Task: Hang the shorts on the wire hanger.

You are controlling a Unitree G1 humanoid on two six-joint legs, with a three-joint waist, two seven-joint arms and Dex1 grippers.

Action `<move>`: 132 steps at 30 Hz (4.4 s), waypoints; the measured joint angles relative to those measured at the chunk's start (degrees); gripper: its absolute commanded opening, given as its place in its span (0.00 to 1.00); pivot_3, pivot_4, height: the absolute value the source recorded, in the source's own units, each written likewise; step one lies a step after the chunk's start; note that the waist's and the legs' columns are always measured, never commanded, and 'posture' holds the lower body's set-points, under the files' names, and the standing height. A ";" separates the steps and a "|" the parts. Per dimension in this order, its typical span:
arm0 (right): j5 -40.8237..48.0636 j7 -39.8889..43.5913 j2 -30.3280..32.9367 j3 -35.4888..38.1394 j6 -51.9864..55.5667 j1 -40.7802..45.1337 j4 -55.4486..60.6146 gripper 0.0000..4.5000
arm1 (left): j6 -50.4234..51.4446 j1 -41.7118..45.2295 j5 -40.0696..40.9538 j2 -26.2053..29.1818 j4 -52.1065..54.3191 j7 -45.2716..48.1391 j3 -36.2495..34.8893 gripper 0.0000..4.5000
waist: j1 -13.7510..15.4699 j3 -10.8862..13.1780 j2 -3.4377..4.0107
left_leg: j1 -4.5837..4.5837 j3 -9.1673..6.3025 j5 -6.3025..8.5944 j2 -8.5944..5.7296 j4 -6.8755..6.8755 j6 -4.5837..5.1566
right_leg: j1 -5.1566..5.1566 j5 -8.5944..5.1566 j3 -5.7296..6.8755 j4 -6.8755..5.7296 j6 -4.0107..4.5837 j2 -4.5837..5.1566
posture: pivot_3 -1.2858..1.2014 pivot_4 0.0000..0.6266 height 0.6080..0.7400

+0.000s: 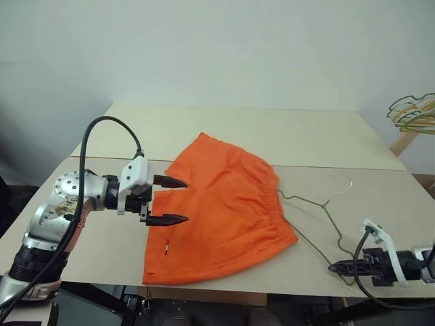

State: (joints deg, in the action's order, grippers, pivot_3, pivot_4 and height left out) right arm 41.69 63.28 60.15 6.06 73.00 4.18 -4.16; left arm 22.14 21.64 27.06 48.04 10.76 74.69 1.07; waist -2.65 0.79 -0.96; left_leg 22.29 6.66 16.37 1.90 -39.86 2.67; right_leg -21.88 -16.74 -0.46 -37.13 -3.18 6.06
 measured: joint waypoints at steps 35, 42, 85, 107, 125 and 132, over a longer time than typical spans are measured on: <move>-3.39 2.97 -16.68 -9.38 7.55 26.67 -28.23 0.00 | -2.24 -3.76 -0.98 1.89 2.68 -2.51 -1.26 0.99 | 1.81 -0.06 0.02 | 0.14 0.07 -0.18 -0.01 0.00 -0.31 | -0.15 0.09 -0.02 0.03 0.01 -0.03 | 0.52 0.00 1.00; -3.39 1.57 -17.91 -8.73 7.73 26.43 -27.44 0.00 | -2.74 -4.38 -1.21 2.63 2.87 -2.13 -1.27 0.99 | 1.92 -0.06 0.02 | 0.17 0.07 -0.16 0.01 -0.01 -0.28 | -0.18 0.09 -0.01 0.01 0.01 -0.03 | 0.52 0.00 1.00; -30.25 -8.70 -4.12 -23.65 -23.26 28.42 31.63 0.00 | -43.29 39.62 -30.50 -14.56 -54.27 10.95 18.19 0.51 | -3.58 -0.08 -0.02 | 0.66 -0.08 -0.18 0.03 -0.29 -0.30 | -0.48 0.09 0.23 0.01 -0.04 -0.04 | 0.45 0.00 1.00; -26.74 -9.76 -2.02 -9.63 -19.37 19.90 32.76 0.99 | -33.95 41.50 -28.86 -17.32 -58.37 10.99 14.43 0.00 | -4.47 -0.08 -0.02 | 0.77 -0.21 -0.14 0.02 -0.41 -0.24 | -0.47 0.10 0.34 -0.02 -0.07 0.01 | 0.44 0.00 1.00; -15.70 -20.29 -29.27 -1.20 -13.79 5.04 31.21 0.99 | -28.34 41.49 -27.20 -16.38 -56.93 12.80 12.34 0.00 | -5.07 -0.11 -0.01 | 0.57 -0.23 -0.08 0.06 -0.40 -0.13 | -0.40 0.11 0.13 -0.15 -0.07 -0.16 | 0.45 0.00 1.00; -16.70 -24.83 -37.37 -10.97 -13.78 12.24 21.25 0.72 | -27.26 41.46 -27.08 -16.14 -56.26 13.08 12.24 0.00 | -4.76 -0.11 -0.01 | 0.80 -0.35 -0.18 -0.06 -0.43 -0.31 | -0.41 0.16 0.17 -0.25 -0.19 -0.07 | 0.46 0.00 1.00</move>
State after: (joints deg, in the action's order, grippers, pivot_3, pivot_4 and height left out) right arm 24.99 38.46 22.79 -4.90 59.22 16.43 17.09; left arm -5.12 63.10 -0.02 31.90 -45.50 87.78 13.31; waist -7.41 0.68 -0.97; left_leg 23.09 6.31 16.19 1.84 -40.28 2.37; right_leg -22.29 -16.58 -0.29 -37.38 -3.37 5.99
